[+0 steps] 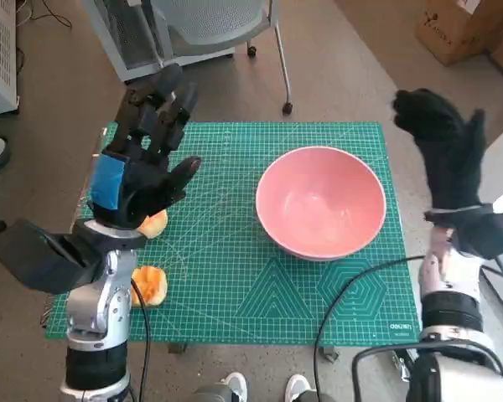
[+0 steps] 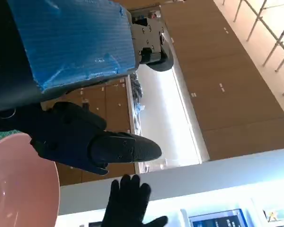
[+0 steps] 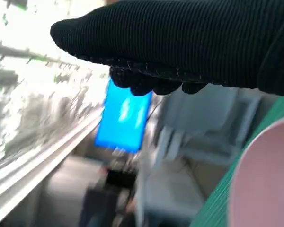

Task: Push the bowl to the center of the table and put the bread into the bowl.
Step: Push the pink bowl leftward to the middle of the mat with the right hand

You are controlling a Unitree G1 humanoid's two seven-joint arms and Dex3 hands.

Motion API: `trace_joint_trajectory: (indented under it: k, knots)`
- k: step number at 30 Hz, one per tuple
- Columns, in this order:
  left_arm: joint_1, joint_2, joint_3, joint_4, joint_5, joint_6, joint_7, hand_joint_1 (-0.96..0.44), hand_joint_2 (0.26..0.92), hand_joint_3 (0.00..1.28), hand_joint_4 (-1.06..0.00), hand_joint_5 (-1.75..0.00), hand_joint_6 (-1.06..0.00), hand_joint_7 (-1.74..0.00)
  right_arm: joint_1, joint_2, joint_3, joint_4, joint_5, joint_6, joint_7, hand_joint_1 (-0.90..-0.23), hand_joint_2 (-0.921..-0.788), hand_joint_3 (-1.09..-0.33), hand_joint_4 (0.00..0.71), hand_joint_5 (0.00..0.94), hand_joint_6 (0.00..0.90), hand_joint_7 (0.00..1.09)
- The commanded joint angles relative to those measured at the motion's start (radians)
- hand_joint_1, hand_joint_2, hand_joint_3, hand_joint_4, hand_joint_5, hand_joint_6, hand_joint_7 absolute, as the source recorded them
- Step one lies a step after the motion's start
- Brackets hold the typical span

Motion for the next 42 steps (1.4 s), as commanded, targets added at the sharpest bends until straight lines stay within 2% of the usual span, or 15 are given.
trace_joint_trajectory:
  k: [1,4,10,16,23,34,39,42]
  knots:
    - [0.013,-0.002,0.001,-0.006,0.014,-0.015,0.006,-0.48,0.847,0.32,-0.1,-0.21,0.0,-0.61,0.008,-0.02,0.001,0.103,-0.057,0.0,-0.098,-0.593,-0.921,-0.64,0.117,0.001,0.265,0.0]
    - [0.013,-0.003,-0.001,-0.005,0.017,-0.018,0.008,-0.47,0.847,0.32,-0.1,-0.22,0.0,-0.61,0.008,-0.027,0.004,0.14,-0.08,0.01,-0.147,-0.57,-0.921,-0.65,0.117,0.001,0.266,0.0]
    - [0.011,-0.006,-0.003,0.002,0.017,-0.022,0.01,-0.46,0.849,0.32,-0.09,-0.22,0.0,-0.61,0.011,-0.021,0.003,0.2,-0.104,0.074,-0.209,-0.555,-0.921,-0.66,0.113,0.0,0.273,0.0]
    - [0.008,-0.006,-0.004,0.009,0.015,-0.022,0.01,-0.46,0.849,0.32,-0.09,-0.22,0.0,-0.61,0.014,-0.001,0.009,0.226,-0.125,0.136,-0.254,-0.532,-0.921,-0.668,0.11,0.001,0.278,0.01]
    - [0.014,-0.001,-0.002,0.004,0.011,-0.019,0.004,-0.45,0.847,0.33,-0.09,-0.21,0.0,-0.61,0.016,0.039,0.027,0.241,-0.158,0.212,-0.313,-0.544,-0.921,-0.67,0.135,0.012,0.284,0.01]
    - [0.04,0.015,0.013,-0.018,0.004,-0.008,0.003,-0.45,0.843,0.33,-0.09,-0.21,0.0,-0.61,-0.004,0.102,0.032,0.247,-0.168,0.267,-0.307,-0.563,-0.921,-0.673,0.164,0.017,0.304,0.02]
    - [0.056,0.021,0.022,-0.034,0.001,0.001,0.007,-0.46,0.842,0.33,-0.1,-0.21,0.0,-0.61,-0.029,0.128,0.056,0.246,-0.196,0.277,-0.32,-0.555,-0.921,-0.68,0.179,0.02,0.328,0.03]
    - [0.067,0.024,0.028,-0.046,-0.002,0.006,0.009,-0.48,0.863,0.29,-0.12,-0.19,0.0,-0.6,-0.042,0.14,0.07,0.244,-0.211,0.274,-0.319,-0.552,-0.921,-0.688,0.185,0.02,0.334,0.03]
